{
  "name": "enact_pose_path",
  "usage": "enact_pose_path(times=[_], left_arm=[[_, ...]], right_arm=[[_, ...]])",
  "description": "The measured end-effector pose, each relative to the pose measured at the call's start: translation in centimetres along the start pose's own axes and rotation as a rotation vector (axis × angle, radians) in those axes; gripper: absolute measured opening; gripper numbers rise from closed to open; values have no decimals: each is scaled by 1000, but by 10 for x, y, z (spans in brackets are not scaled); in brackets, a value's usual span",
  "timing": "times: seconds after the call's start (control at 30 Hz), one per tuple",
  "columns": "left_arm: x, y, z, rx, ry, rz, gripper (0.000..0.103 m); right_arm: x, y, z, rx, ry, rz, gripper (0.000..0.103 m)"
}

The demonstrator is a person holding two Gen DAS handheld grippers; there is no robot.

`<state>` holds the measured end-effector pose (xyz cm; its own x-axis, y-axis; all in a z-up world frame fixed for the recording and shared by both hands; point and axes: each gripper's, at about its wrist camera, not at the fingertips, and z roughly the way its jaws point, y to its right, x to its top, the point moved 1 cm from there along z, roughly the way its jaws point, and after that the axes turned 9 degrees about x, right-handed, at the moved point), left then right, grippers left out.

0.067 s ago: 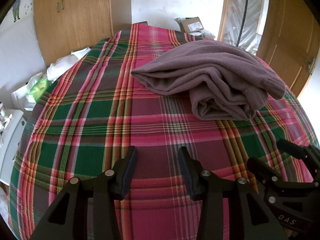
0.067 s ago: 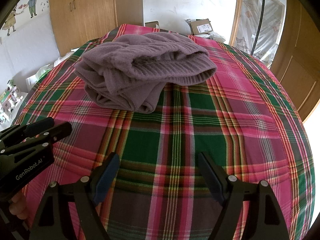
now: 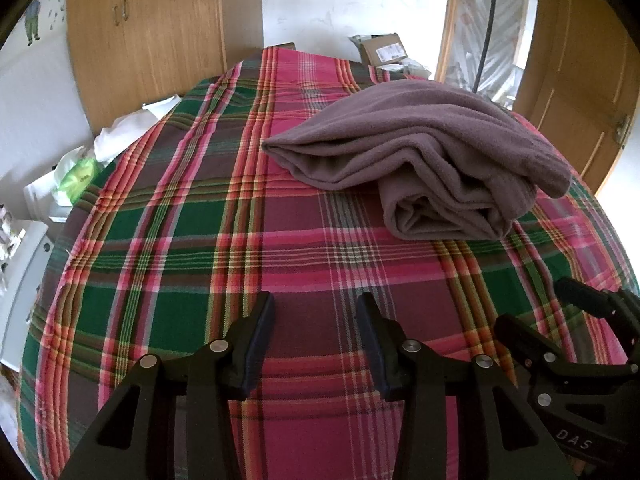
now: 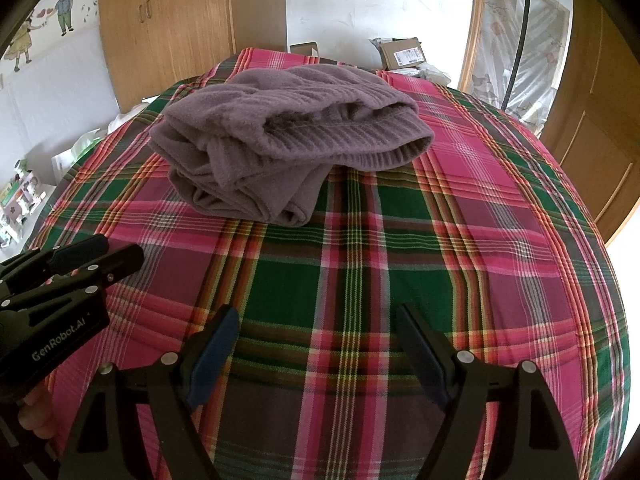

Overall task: Fold clothes
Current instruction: 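Move both grippers toward the folded mauve blanket on the bed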

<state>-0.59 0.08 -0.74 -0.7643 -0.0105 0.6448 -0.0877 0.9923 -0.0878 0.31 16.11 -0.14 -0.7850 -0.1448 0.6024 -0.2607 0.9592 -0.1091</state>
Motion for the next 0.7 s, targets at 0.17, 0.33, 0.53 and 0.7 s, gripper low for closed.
enact_pose_path(times=[0.17,0.33,0.53,0.7], left_arm=[[0,1,-1,-12,0,-10,44],[3,5,-1,-3,-7,-3,44],[3,8,-2,-6,-5,26,46],[12,5,-2,-115,-4,64,48]], right_arm=[[4,0,2,0,1,0,82],[0,1,0,0,2,-1,82],[5,3,1,12,8,-11,69],[12,16,-11,103,65,16,49]])
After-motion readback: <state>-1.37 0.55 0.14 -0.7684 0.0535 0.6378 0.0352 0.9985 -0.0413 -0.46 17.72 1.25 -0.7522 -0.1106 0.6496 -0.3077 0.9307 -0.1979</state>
